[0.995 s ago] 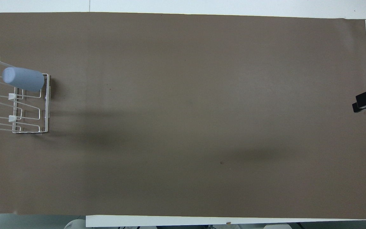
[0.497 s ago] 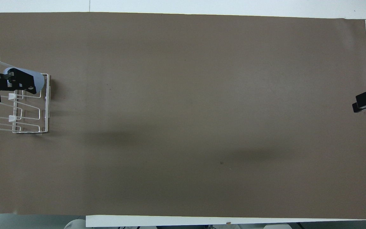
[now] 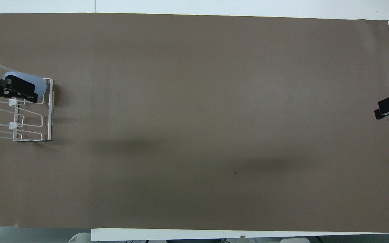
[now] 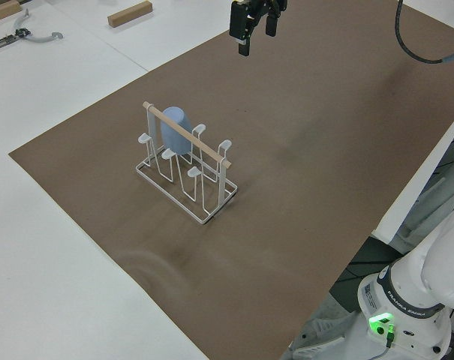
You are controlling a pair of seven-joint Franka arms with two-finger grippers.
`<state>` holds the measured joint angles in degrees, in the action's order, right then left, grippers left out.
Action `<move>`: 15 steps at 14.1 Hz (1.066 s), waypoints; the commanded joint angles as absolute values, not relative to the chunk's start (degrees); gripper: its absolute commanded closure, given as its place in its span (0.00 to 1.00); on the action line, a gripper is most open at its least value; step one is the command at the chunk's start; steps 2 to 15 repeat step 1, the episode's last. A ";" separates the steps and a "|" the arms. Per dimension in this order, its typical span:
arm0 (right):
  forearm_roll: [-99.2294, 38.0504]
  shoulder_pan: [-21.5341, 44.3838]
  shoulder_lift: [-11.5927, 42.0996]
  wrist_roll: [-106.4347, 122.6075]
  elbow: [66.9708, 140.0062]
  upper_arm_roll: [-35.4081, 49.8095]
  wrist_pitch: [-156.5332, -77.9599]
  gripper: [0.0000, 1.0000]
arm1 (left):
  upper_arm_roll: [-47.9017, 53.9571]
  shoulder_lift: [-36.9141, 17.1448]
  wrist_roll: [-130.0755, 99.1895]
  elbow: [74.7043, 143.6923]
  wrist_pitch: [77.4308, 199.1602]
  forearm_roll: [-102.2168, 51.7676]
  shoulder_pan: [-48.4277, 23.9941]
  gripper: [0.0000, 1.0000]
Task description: Hang cup on cup holder
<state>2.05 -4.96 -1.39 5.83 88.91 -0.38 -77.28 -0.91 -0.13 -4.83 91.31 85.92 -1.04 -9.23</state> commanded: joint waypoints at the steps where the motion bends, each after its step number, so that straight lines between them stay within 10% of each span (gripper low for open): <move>1: 2.29 -5.36 -2.02 5.71 89.47 -0.09 -76.82 0.01 | -0.88 -1.49 -6.75 88.77 84.20 0.09 -9.32 0.00; 15: 2.29 -5.36 -2.02 5.71 89.47 -0.09 -76.82 0.01 | -0.88 -1.49 -6.75 88.77 84.20 0.09 -9.32 0.00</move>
